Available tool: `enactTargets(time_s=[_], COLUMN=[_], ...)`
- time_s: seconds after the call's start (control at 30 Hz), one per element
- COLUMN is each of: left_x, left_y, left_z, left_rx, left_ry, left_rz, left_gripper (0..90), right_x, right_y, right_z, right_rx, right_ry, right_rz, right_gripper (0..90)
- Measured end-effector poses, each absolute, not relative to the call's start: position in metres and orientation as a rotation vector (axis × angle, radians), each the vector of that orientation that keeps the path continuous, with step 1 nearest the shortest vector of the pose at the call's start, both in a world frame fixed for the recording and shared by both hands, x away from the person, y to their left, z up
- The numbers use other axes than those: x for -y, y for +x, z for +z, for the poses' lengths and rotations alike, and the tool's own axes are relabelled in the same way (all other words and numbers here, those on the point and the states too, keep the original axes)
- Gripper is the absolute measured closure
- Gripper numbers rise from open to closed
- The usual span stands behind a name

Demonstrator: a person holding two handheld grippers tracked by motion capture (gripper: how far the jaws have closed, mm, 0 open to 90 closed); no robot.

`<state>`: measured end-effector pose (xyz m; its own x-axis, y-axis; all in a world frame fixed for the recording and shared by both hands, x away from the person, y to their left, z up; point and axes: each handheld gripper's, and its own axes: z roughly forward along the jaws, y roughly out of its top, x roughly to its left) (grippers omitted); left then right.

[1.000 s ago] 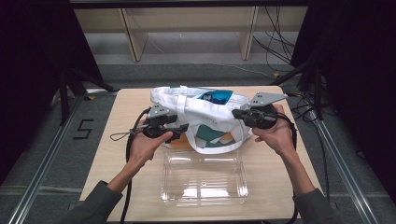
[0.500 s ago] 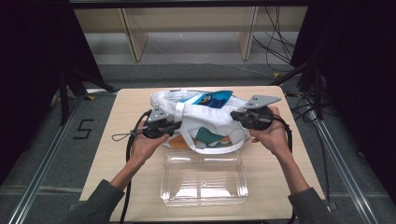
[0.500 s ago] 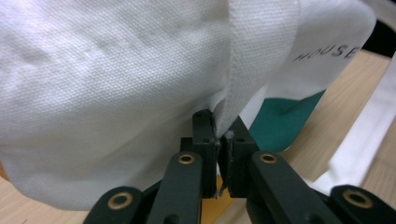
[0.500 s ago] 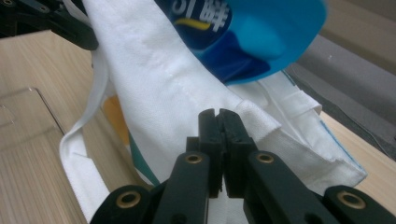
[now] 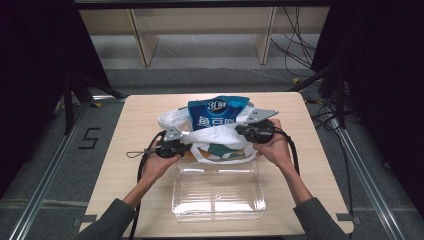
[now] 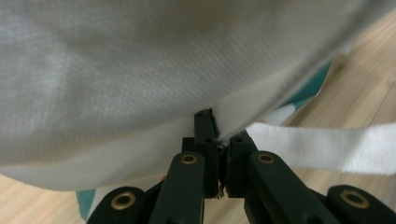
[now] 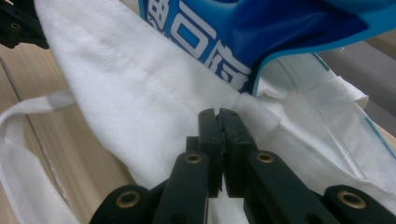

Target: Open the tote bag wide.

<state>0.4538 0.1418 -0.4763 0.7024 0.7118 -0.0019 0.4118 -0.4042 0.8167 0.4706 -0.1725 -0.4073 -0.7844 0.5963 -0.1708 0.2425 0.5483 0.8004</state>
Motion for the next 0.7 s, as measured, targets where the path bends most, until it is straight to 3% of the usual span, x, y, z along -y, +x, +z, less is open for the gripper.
enactTargets(time_s=[0.43,0.7], left_x=[-0.156,-0.179], left_y=[0.448,0.421], left_z=[-0.486,-0.449], left_rx=[-0.893,-0.867], left_ry=[2.032,1.929], left_rz=[0.384,0.338], left_gripper=[81.6,76.4], right_x=[0.175,0.177], right_y=[0.478,0.476], right_z=[-0.432,-0.447], right_rx=[-2.434,-2.451], right_ry=[0.76,0.802], right_rz=[1.053,1.091], right_gripper=[88.8,88.6])
